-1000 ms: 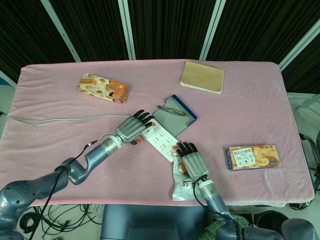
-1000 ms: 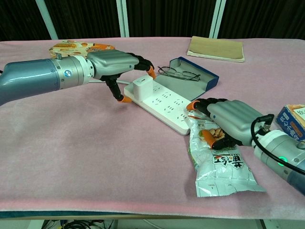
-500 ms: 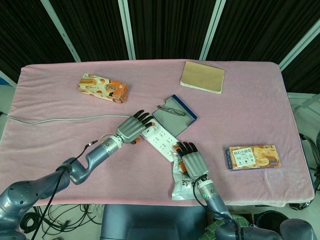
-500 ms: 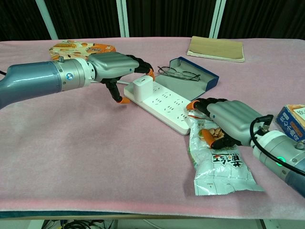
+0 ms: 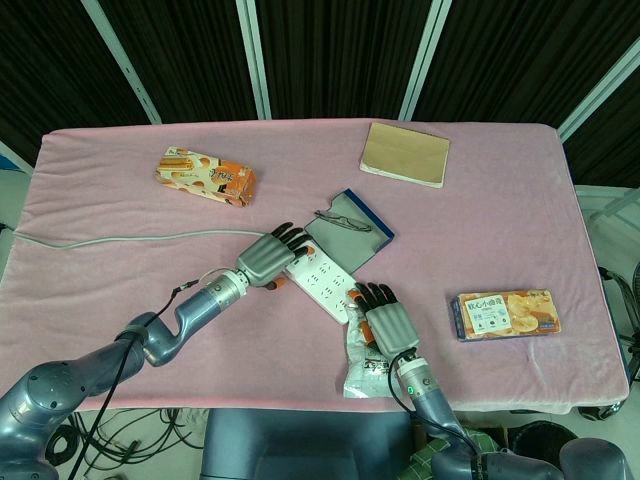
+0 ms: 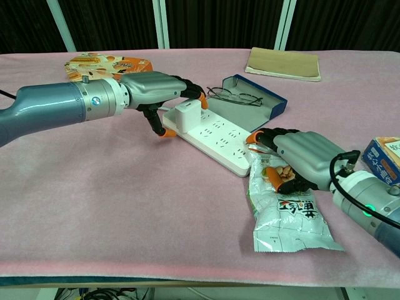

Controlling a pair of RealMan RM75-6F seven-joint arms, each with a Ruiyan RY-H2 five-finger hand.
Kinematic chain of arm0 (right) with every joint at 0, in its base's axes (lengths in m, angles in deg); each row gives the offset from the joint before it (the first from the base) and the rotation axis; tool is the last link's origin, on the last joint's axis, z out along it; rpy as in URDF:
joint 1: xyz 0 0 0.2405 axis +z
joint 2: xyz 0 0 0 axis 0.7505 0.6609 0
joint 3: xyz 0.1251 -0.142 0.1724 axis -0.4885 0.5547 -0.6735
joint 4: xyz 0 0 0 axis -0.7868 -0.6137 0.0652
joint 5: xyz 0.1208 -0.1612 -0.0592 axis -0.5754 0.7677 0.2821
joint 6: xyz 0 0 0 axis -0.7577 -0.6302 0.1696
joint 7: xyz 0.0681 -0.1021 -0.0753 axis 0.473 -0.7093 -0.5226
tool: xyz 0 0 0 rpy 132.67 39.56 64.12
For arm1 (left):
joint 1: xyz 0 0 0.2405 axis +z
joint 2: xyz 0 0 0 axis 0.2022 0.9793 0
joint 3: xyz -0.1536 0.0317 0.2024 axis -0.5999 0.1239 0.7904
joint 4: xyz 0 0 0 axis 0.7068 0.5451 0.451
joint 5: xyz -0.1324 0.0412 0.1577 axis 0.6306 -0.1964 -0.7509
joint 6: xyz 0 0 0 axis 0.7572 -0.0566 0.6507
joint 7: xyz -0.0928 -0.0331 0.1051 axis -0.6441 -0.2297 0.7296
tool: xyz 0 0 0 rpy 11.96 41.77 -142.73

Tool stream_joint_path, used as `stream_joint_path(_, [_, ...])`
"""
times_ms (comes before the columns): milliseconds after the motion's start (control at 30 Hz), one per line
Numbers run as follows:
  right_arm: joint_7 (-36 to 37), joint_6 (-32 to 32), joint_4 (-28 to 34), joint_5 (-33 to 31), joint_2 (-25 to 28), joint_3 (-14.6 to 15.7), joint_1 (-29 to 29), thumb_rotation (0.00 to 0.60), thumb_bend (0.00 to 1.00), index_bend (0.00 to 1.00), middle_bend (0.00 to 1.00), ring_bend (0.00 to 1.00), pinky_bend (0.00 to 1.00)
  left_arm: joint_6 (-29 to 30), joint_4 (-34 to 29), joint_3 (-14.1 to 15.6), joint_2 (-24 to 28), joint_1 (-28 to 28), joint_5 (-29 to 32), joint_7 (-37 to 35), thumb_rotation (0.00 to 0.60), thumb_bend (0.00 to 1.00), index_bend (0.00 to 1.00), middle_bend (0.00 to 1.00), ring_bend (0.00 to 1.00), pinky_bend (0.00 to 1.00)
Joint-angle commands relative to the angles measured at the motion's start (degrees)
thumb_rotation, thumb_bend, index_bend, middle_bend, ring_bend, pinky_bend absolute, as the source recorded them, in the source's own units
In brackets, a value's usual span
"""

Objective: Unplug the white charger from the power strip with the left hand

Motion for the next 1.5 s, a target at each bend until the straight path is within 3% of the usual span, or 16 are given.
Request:
stream_joint_path(33, [0.4, 0.4, -0.2, -0.3, 0.0, -0.1, 0.0, 0.6, 0.44, 0.15, 0.09, 0.09, 0.11, -0.4, -0.2, 0.4, 0.3, -0.3, -0.4, 0.1, 0.6, 0.31, 0.24, 0.08, 0.0, 0.0])
stream_joint_path(533, [0.6, 0.3, -0.7, -0.1, -0.2, -0.3, 0.1, 0.6, 0.44, 0.16, 0.09, 0.09, 0.11, 2.9, 4.3, 0.7, -2.9, -0.2, -1.7, -0.4, 0.6, 0.31, 0.24, 0.09, 0.0, 0.01])
stream_joint_path(900, [0.6, 0.4, -0.2, -0.3, 0.1, -0.4, 0.1, 0.6, 0.44, 0.16, 0.09, 0.09, 0.11, 4.3, 5.7, 1.6, -3.6, -0.3, -2.9, -2.2, 0.6, 0.31, 0.31, 0.1, 0.0, 0.02])
stream_joint_path(1500, [0.0, 1.3, 0.9, -1.3, 0.6, -0.5, 0.2, 0.6, 0.41, 0.17, 0.1, 0.09, 0.11, 4.6, 5.5, 1.6, -3.3, -0.3, -2.8, -2.7, 0.6, 0.47, 0.34, 0.12, 0.0, 0.02])
